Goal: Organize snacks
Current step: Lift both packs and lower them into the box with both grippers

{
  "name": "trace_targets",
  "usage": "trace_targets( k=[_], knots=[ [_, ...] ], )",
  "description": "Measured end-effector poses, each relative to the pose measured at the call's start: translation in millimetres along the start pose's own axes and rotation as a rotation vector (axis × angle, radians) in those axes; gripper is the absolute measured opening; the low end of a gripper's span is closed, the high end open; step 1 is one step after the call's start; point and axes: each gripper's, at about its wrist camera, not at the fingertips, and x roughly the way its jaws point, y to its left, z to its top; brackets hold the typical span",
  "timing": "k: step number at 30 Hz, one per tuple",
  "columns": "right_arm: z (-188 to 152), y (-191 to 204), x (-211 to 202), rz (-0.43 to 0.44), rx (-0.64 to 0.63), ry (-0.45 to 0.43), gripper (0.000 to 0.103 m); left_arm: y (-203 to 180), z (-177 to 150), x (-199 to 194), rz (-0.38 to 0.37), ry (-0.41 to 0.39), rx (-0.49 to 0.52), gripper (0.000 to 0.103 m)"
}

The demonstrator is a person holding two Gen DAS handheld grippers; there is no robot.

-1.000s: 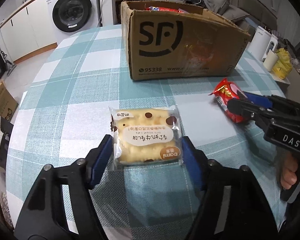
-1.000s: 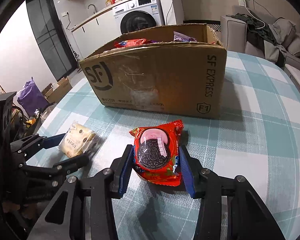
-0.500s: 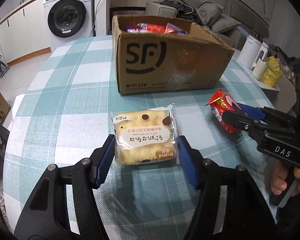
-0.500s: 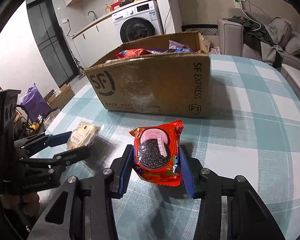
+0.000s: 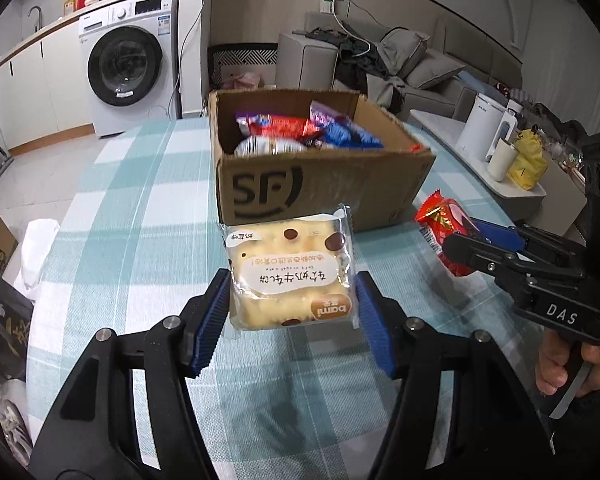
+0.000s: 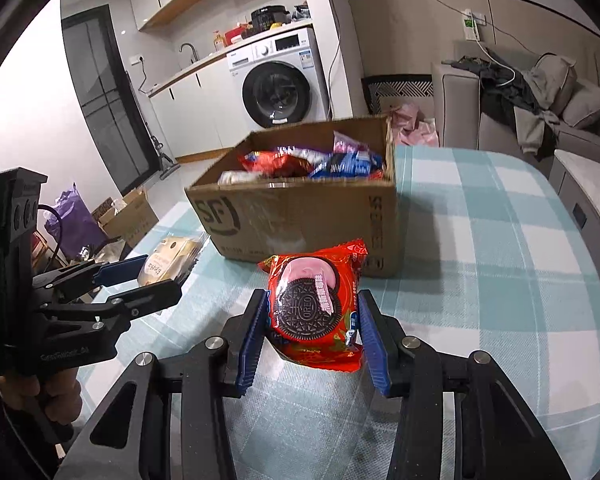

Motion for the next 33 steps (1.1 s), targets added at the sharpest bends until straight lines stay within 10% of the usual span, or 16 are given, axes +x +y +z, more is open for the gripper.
trace_targets(
  k=[33],
  knots=[
    [85.9,1.2,-17.6,0.003,0.002,-0.133,0.045,-13.2,109.7,3.1,0.007,-0.132,0.066,0.059]
  ],
)
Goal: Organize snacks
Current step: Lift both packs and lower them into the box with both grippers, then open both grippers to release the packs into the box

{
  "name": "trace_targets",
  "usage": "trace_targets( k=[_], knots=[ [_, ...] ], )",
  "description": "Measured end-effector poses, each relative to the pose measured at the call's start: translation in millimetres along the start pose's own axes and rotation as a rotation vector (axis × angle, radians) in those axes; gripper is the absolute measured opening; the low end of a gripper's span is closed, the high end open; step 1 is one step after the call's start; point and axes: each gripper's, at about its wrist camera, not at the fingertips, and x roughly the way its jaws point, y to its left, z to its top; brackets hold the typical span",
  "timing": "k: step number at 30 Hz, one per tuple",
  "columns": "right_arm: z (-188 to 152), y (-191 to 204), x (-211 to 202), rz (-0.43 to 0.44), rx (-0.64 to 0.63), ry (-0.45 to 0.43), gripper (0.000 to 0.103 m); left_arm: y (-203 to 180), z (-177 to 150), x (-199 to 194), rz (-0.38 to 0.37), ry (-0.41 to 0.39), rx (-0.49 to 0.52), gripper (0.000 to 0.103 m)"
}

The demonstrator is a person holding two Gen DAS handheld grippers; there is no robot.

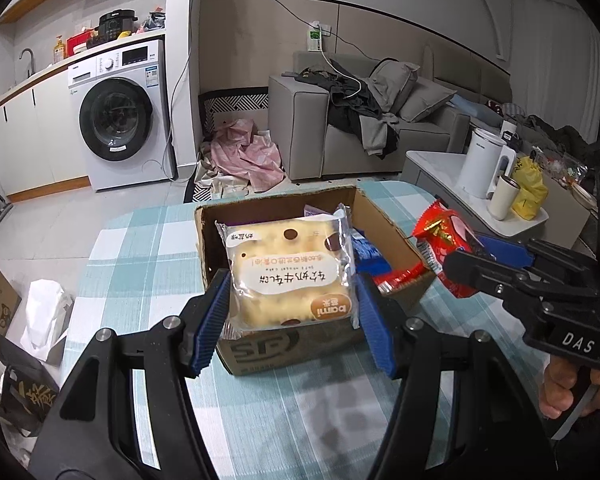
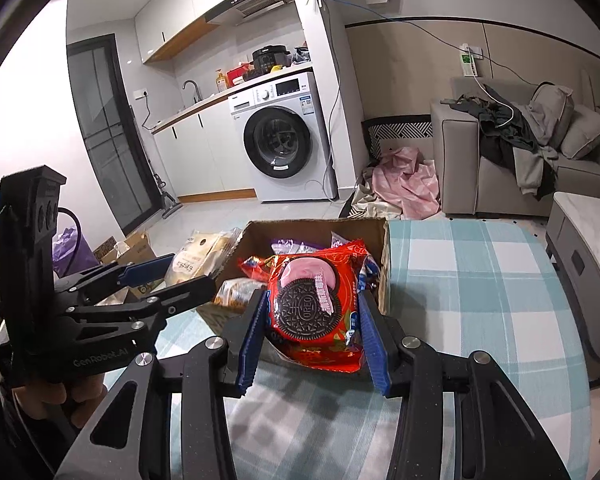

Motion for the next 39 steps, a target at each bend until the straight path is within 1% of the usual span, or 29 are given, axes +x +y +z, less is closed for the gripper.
trace_targets(
  k=[7,12,16,25,29,37,39],
  knots=[
    [12.0,-3.6,20.0,0.010,0.017,0.010,0.045,15.8,16.5,27.5,0.009,0.010,-0.014,0.059],
    [19.6,-9.7,39.6,0.016,0.033,0.026,0.045,24.7,25.4,54.4,0.017,0.030,-0.022,0.059],
    [23.1,-13.7,53.1,0.015,0.042,0.031,0.045,28.7,26.0,75.0,0.013,0.053,-0.031,0.059],
    [25.9,-18.3,77.1,0.016,0.040,0.044,0.045,24.2,22.8,110.0,0.020,0.061,-0.002,0.059],
    [24.9,-19.2,87.8,-0.002,0.035,0.053,0.045,22.1,20.2,125.5,0.024,0.068,-0.004,0.059],
    [22.4,-23.1,101.6,-0.018,0.035,0.071,0.045,24.3,19.6,136.3,0.025,0.066,-0.014,0.061],
    [22.2,-24.0,101.4,-0.027,0.036,0.069,0.045,24.2,20.2,136.1,0.023,0.064,-0.015,0.063]
  ],
)
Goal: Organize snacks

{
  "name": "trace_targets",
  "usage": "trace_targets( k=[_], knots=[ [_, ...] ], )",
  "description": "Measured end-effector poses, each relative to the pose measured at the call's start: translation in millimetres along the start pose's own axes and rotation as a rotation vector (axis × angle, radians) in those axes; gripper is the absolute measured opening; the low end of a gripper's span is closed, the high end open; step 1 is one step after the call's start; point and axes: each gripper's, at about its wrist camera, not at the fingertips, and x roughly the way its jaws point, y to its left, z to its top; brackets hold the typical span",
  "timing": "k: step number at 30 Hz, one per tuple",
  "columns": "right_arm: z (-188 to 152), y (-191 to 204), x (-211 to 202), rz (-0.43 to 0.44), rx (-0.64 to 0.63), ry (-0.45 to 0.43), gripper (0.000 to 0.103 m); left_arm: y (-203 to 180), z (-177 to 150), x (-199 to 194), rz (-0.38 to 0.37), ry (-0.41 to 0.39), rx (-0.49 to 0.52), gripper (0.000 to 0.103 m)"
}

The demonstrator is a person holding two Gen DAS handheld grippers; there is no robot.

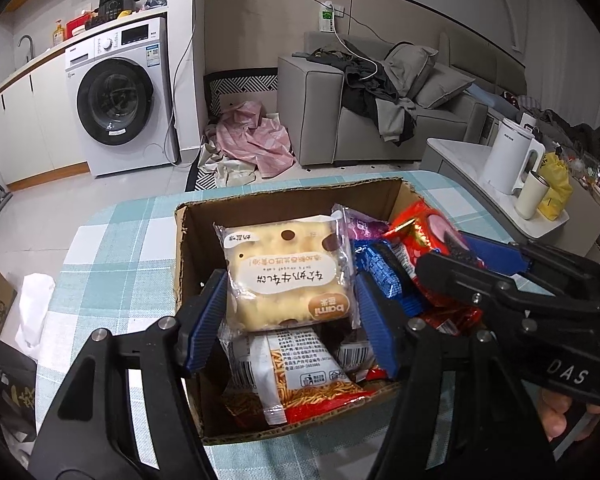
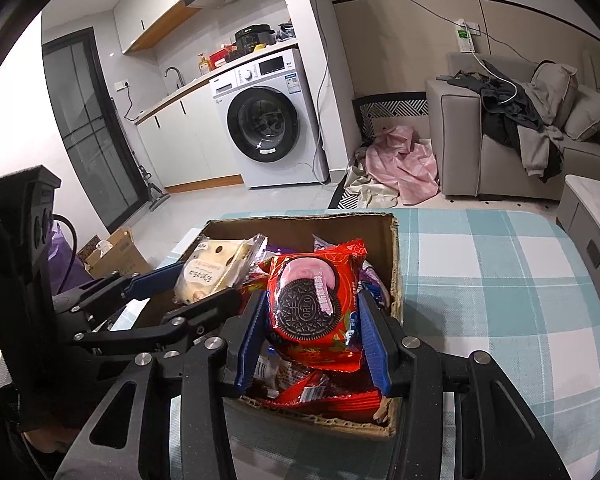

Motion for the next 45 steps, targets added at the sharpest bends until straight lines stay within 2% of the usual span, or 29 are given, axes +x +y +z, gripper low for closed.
trace_targets(
  k=[7,9,10,12,15,22,32,40,45],
  knots=[
    [1.3,-1.9,-16.2,-0.013,-0.017,-0.040,0.059,3.6,-1.4,-6.4,0.006,-0.016,-0.007,0.080],
    [1.4,-3.1,-23.5,-0.016,-0.023,-0.052,0.076,3.6,-1.8,-12.3,0.003,-0.023,-0.010,0.084],
    [0.8,-4.2,-27.9,-0.012,-0.023,-0.063,0.081,4.4,-2.9,-16.5,-0.002,-0.025,-0.011,0.084],
    [-0.4,-5.8,-36.0,-0.003,-0.020,-0.078,0.097,4.9,-5.9,-24.9,-0.003,-0.031,-0.012,0.088],
    [-2.7,-6.0,-46.2,0.012,-0.022,-0.086,0.103,8.0,-13.9,-45.4,0.009,-0.058,-0.012,0.103],
    [-18.5,3.3,-75.1,0.051,-0.059,-0.150,0.103,8.9,-35.0,-90.1,0.028,-0.111,-0.001,0.103],
    [-45.8,16.9,-107.3,0.052,-0.108,-0.215,0.103,16.4,-71.8,-145.4,0.033,-0.185,-0.034,0.103],
    [-74.7,19.2,-120.0,0.050,-0.124,-0.250,0.103,15.3,-101.0,-167.1,0.047,-0.238,-0.033,0.103],
    [-90.8,17.6,-122.2,0.043,-0.131,-0.272,0.103,17.0,-115.9,-169.5,0.054,-0.244,-0.037,0.103]
  ],
)
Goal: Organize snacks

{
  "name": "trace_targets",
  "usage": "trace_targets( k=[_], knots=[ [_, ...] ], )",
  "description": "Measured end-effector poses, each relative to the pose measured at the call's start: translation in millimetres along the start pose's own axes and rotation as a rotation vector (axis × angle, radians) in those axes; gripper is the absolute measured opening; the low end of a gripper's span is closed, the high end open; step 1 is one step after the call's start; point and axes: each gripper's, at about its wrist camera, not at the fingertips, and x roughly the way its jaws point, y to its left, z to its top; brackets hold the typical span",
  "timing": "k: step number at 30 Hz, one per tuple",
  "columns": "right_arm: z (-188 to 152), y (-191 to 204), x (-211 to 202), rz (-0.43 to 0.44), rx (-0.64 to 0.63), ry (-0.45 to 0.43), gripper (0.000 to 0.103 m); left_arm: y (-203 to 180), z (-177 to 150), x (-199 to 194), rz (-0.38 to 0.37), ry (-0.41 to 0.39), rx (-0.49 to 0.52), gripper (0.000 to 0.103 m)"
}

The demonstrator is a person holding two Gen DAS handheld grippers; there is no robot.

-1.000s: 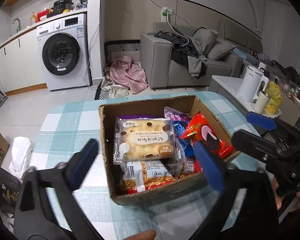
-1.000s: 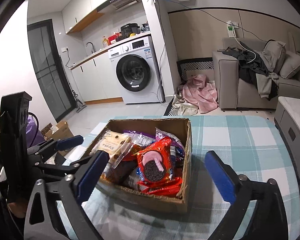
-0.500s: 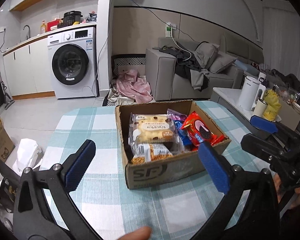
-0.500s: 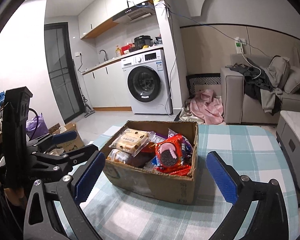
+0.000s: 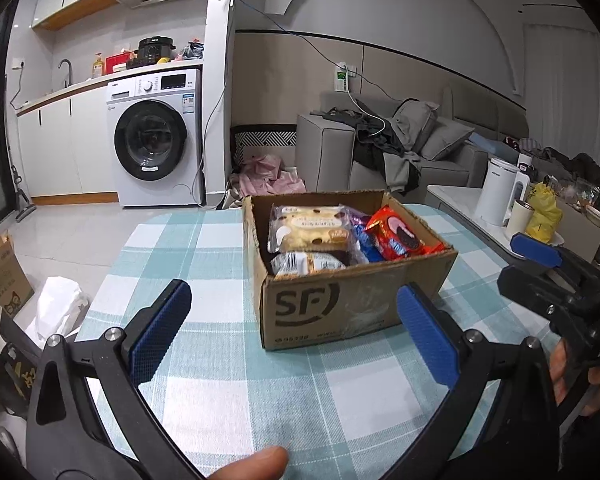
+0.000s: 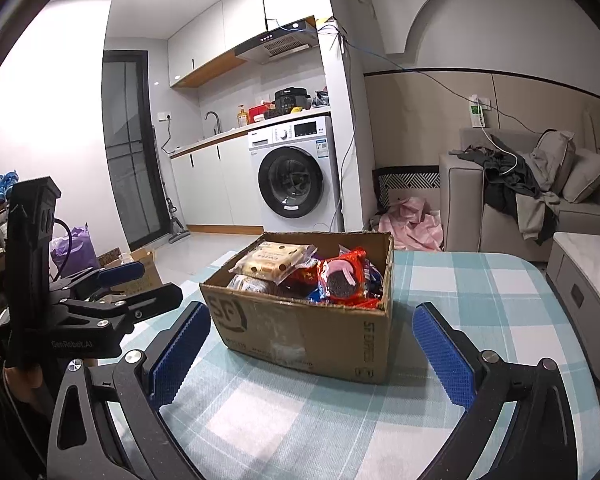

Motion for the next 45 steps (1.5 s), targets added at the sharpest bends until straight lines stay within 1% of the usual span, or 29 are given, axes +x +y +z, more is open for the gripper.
trace_targets(
  k=[5,10,14,20,27,33,36,45],
  knots=[
    [-11.7,0.4,-2.5,-0.001,0.001,-0.014,0.103,3.7,-14.4,2.6,-0.002,0.000,-0.019,0.103],
    [-18.5,-0.5,-0.7,-0.003,-0.002,-0.016,0.103,1.3,-25.3,3.2,0.013,-0.016,0.001,0.103],
    [-24.2,0.5,1.1,-0.008,-0.010,-0.016,0.103,3.3,-31.1,3.3,0.015,-0.033,-0.001,0.103],
    [-31.6,0.5,1.0,-0.012,-0.025,-0.028,0.103,7.4,-34.1,5.5,0.016,-0.048,-0.017,0.102],
    [-38.6,2.2,2.4,-0.031,-0.036,-0.034,0.103,6.4,-37.5,9.4,0.013,-0.039,-0.007,0.103],
    [-40.7,0.5,1.4,-0.025,-0.025,-0.052,0.103,6.0,-37.9,13.6,0.008,-0.040,-0.011,0.103],
    [-40.8,-0.8,1.0,-0.037,-0.020,-0.056,0.103,5.6,-39.2,13.8,0.008,-0.042,-0.008,0.103],
    [-41.8,5.9,0.3,-0.053,-0.060,-0.062,0.103,6.1,-40.1,16.0,0.003,-0.044,-0.011,0.103]
  ],
)
